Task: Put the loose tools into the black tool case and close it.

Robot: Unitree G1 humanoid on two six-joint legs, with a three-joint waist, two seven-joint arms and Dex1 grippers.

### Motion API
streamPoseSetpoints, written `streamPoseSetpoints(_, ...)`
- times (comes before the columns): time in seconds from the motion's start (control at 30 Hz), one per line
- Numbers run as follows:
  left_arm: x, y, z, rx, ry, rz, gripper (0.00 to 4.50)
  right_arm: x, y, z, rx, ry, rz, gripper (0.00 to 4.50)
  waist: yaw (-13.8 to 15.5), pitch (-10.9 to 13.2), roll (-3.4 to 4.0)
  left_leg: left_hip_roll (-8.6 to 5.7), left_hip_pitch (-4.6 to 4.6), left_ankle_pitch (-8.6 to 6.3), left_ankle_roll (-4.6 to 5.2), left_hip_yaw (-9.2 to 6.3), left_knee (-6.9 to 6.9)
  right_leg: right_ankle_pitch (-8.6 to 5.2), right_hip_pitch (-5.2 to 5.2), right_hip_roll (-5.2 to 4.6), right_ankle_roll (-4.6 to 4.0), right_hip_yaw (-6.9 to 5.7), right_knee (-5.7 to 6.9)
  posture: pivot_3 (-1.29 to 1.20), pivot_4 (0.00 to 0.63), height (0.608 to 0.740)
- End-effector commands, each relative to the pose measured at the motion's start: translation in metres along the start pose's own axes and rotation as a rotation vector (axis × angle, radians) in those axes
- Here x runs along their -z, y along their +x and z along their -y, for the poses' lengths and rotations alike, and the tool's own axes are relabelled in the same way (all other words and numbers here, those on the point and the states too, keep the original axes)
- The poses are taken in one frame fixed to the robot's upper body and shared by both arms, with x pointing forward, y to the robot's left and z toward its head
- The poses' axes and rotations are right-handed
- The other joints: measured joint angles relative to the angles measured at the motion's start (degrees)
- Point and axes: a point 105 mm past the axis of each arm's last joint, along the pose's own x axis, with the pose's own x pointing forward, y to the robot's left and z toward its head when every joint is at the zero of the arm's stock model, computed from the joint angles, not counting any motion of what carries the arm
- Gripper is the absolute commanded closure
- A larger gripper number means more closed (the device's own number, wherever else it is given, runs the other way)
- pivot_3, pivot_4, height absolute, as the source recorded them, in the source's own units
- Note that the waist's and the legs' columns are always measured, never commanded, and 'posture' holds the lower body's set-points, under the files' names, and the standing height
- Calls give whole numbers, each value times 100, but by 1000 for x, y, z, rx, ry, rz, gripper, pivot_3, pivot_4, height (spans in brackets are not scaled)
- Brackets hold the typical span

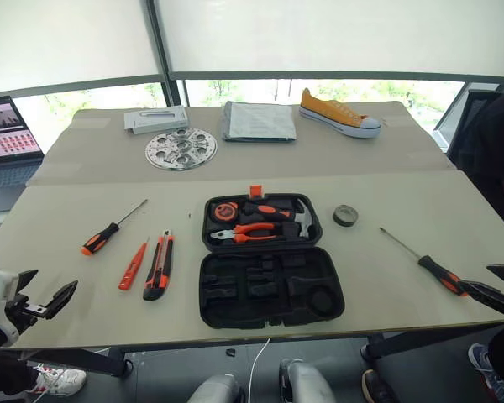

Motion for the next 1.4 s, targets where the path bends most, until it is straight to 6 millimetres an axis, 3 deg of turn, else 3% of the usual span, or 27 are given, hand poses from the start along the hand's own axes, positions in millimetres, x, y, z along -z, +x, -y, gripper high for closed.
streamPoseSetpoints(0.03, -11, -1, -6, -8, 39, 31, 30, -18, -1, -6, 5, -38, 37, 10, 0, 0, 0, 0, 0, 0, 0, 0, 0, 0, 0, 0, 0, 0, 0, 0, 150, 740)
streamPoseSetpoints(0.2, -14, 5, -2, 13, 15, 34, 30, -26, 3, -16, 24, -67, 30, 10, 6, 0, 1, 1, -1, 0, -1, -1, 0, 0, 0, 0, 1, -1, 1, 0, 150, 740)
streamPoseSetpoints(0.37, -47, 29, 11, 144, 9, 55, 30, -67, 15, -39, -65, -138, 91, 10, 34, 1, 0, -2, -3, 0, -1, -1, 5, 1, 0, -2, 1, -4, 4, 0, 150, 740)
streamPoseSetpoints(0.57, -61, 66, 16, 242, 111, -37, 30, -112, 41, -102, -307, -270, 143, 10, -14, 0, 2, 0, 0, 1, -2, -1, -1, 2, -6, 0, -2, -9, 4, 0, 150, 740)
streamPoseSetpoints(0.7, -62, 92, 4, 216, 153, -92, 30, -107, 45, -119, -443, -332, 156, 10, 0, 3, -6, 0, -4, 2, -4, -2, 1, 4, -11, 2, -6, -19, 1, 0, 150, 740)
streamPoseSetpoints(0.83, -64, 106, -8, 200, 130, -118, 30, -113, 51, -144, -561, -401, 176, 10, -6, 7, -12, -15, -14, 3, -2, -1, 12, 6, -16, -7, -4, -57, -3, 0, 150, 740)
streamPoseSetpoints(1.1, -36, 121, 6, 318, 107, -265, 30, -122, 64, -167, -662, -467, 232, 10, -15, 7, -14, -12, -18, 3, -3, -1, 22, 7, -19, -23, -9, -91, 0, 0, 150, 740)
streamPoseSetpoints(1.2, -25, 121, 6, 325, 94, -310, 752, -121, 65, -169, -678, -479, 233, 0, -6, 7, -13, -13, -22, 3, -3, -4, 36, 8, -16, -28, -8, -87, 3, 0, 150, 740)
streamPoseSetpoints(1.4, -32, 121, 5, 343, 95, -271, 3036, -117, 65, -163, -668, -480, 229, 0, -9, 6, -12, -9, -20, 4, -1, -4, 41, 8, -15, -27, -9, -69, 10, 0, 150, 740)
